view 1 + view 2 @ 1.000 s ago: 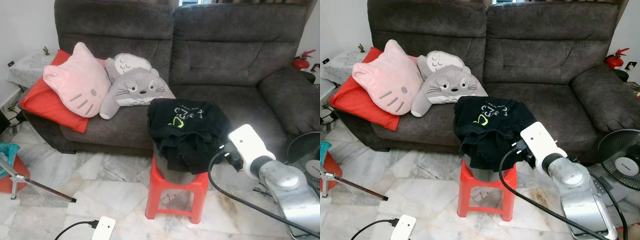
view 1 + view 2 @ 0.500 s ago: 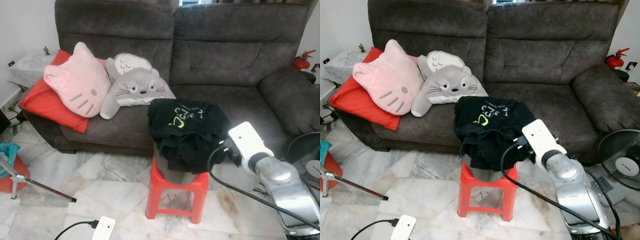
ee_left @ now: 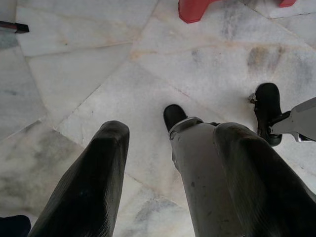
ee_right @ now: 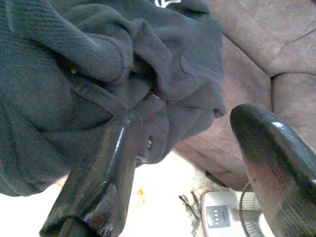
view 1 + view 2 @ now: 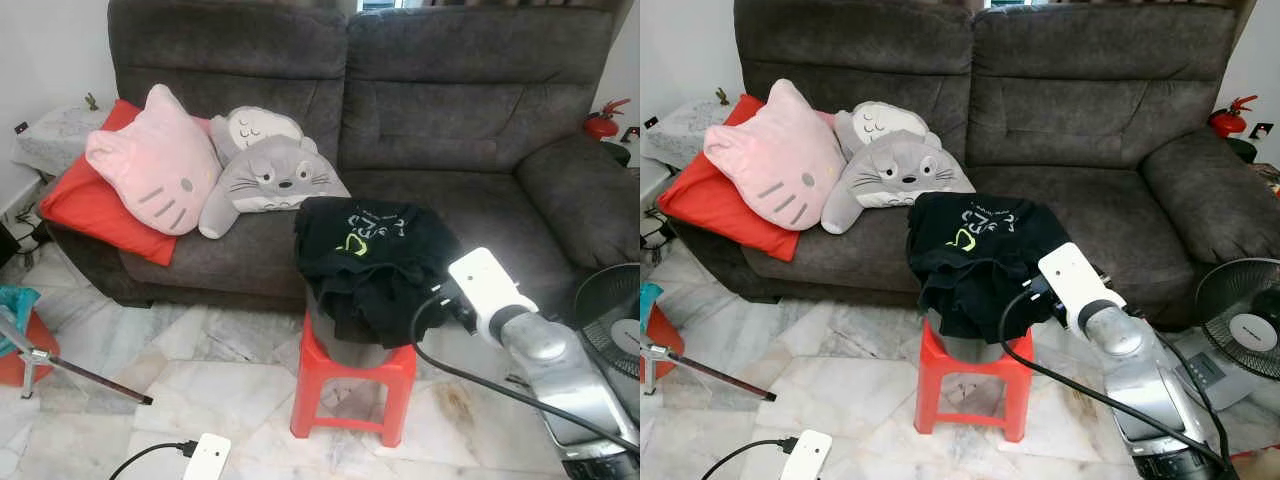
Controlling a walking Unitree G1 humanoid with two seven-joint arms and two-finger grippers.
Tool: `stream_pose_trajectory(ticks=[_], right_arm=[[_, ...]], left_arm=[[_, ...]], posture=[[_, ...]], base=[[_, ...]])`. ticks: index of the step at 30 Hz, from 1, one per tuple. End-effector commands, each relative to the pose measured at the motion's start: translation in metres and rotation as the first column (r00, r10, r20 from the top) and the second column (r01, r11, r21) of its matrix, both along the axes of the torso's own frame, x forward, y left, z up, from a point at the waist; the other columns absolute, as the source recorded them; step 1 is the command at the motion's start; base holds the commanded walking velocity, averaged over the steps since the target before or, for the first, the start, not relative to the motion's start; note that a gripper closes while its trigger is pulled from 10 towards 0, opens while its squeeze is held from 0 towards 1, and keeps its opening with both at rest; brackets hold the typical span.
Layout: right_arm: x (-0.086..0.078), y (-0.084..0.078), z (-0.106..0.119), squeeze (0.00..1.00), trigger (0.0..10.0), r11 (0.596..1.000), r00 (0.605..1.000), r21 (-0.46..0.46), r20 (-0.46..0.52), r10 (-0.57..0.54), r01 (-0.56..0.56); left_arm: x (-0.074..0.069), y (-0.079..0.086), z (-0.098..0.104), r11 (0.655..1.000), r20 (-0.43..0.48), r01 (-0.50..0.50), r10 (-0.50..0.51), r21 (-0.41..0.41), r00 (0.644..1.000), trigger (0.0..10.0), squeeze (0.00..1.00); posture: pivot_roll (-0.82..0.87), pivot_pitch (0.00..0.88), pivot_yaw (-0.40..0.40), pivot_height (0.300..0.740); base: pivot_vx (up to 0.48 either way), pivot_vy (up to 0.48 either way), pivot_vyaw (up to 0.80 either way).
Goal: Hang hanger
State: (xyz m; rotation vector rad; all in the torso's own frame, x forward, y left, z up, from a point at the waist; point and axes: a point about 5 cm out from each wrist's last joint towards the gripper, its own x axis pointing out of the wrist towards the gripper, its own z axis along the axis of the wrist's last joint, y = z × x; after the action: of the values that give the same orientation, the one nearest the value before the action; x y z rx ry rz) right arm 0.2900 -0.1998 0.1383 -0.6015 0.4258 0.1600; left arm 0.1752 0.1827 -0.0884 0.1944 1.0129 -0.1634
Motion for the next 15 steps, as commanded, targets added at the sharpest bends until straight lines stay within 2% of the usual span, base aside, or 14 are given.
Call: stream_pose_trajectory(ticks=[1,10,15], right_arm=[[0.006,0.003,0.003,0.00,10.0,1.000,1.000,-0.012,0.018,0.021,-0.020],[0.014,0.018,0.002,0.00,10.0,0.992,0.992,-0.005,0.016,0.125,-0.125],[0.012,0.029,-0.002,0.00,10.0,0.982,0.982,0.017,-0.023,0.188,-0.188]], left_arm=[[-0.001,0.002,0.000,1.000,-0.007,0.005,-0.005,0.010,1.000,10.0,0.00],[0.000,0.002,0.000,1.000,-0.006,0.002,-0.002,0.010,1.000,10.0,0.00],[-0.001,0.002,0.000,1.000,-0.006,0.000,0.000,0.011,1.000,10.0,0.00]], posture=[[0.02,0.000,-0.010,0.740],[0.02,0.000,-0.007,0.740],[0.02,0.000,-0.006,0.740]], base=[[0.000,0.000,0.00],[0.000,0.000,0.00],[0.000,0.000,0.00]])
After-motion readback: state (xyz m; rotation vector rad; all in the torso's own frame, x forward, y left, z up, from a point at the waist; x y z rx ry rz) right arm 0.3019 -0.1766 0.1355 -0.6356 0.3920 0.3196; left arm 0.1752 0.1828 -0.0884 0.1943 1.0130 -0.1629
